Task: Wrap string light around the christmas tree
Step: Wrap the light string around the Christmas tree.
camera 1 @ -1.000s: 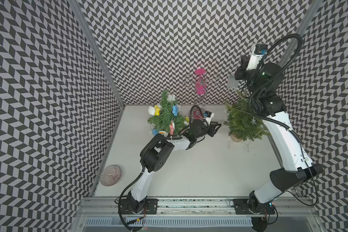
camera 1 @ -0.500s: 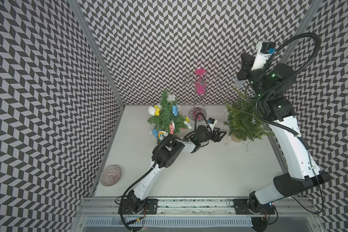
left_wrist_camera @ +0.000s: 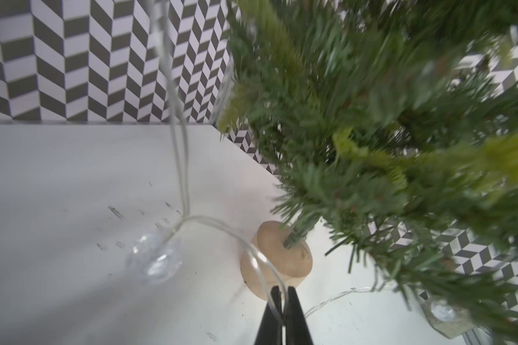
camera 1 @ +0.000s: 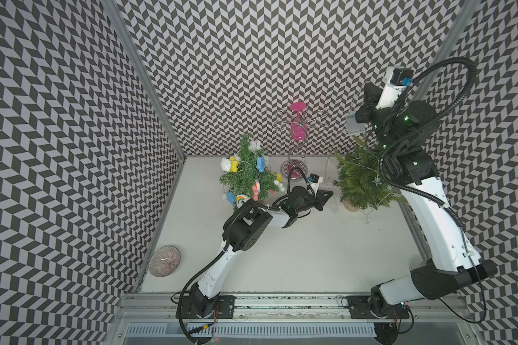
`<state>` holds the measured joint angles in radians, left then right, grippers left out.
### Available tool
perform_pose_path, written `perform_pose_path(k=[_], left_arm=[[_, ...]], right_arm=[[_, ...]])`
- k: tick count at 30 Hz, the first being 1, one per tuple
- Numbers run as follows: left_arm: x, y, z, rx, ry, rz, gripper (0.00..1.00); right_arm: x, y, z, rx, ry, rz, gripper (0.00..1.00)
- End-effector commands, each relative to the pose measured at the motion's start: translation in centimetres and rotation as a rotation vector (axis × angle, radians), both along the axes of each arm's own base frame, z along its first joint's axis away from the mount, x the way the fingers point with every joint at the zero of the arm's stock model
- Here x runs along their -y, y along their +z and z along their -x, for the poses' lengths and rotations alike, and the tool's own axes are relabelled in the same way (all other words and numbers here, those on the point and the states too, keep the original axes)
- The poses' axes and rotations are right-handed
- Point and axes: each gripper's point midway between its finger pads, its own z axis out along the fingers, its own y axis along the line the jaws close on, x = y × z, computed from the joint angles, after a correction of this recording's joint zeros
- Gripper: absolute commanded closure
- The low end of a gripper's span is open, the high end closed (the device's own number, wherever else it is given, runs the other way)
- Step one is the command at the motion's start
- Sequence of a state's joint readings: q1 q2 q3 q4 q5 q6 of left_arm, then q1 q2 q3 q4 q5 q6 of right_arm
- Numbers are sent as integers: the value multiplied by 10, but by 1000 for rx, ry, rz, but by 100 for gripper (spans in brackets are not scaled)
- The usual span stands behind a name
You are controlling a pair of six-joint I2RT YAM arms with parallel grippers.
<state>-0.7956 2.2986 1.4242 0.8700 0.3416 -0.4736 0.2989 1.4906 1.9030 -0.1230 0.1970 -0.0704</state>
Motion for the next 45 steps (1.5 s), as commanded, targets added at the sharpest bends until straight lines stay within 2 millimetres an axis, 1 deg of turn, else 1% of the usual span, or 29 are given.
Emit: perform_pose_path(k=[1, 4, 9, 10, 13, 17, 21, 23, 27, 30, 33, 36, 38, 43, 45], left_arm=[[-17, 74, -7, 97, 86, 50, 100], [-25, 98, -5, 116, 100, 57, 100], [-29, 136, 2, 154, 98, 59, 100], [-29, 141, 4, 158, 93, 64, 100], [-28, 154, 7, 188, 79, 59, 100], [-25, 170, 4, 204, 76, 59, 100], [-13, 174, 1, 205, 45, 47, 100], [-8, 174, 0, 206, 34, 40, 100], [2, 179, 2, 211, 8, 28, 100], [12, 178, 8, 224, -19, 15, 100], [19, 173, 5, 211, -30, 12, 100], [26, 169, 4, 199, -48, 7, 100], [27, 170, 8, 209, -47, 2, 100], [30, 175, 16, 219, -59, 0, 100], [33, 173, 17, 219, -58, -12, 100]], right_arm=[[37, 19, 13, 67, -194, -62, 100], [51, 2, 4, 33, -303, -50, 100], [76, -8, -1, 5, -445, -59, 100], [82, -10, -2, -7, -479, -65, 100], [94, -15, -3, -22, -535, -69, 100], [107, -13, -1, -18, -589, -74, 100], [121, -6, 2, -25, -632, -69, 100], [126, -7, 0, -32, -654, -50, 100], [138, -22, -9, -95, -692, -20, 100], [143, -31, -6, -104, -710, -3, 100], [150, -38, -4, -117, -729, 0, 100], [153, -48, -5, -142, -739, 9, 100], [157, -48, 0, -130, -758, 13, 100], [163, -36, 14, -105, -778, 6, 100], [165, -33, 19, -106, -792, 10, 100]])
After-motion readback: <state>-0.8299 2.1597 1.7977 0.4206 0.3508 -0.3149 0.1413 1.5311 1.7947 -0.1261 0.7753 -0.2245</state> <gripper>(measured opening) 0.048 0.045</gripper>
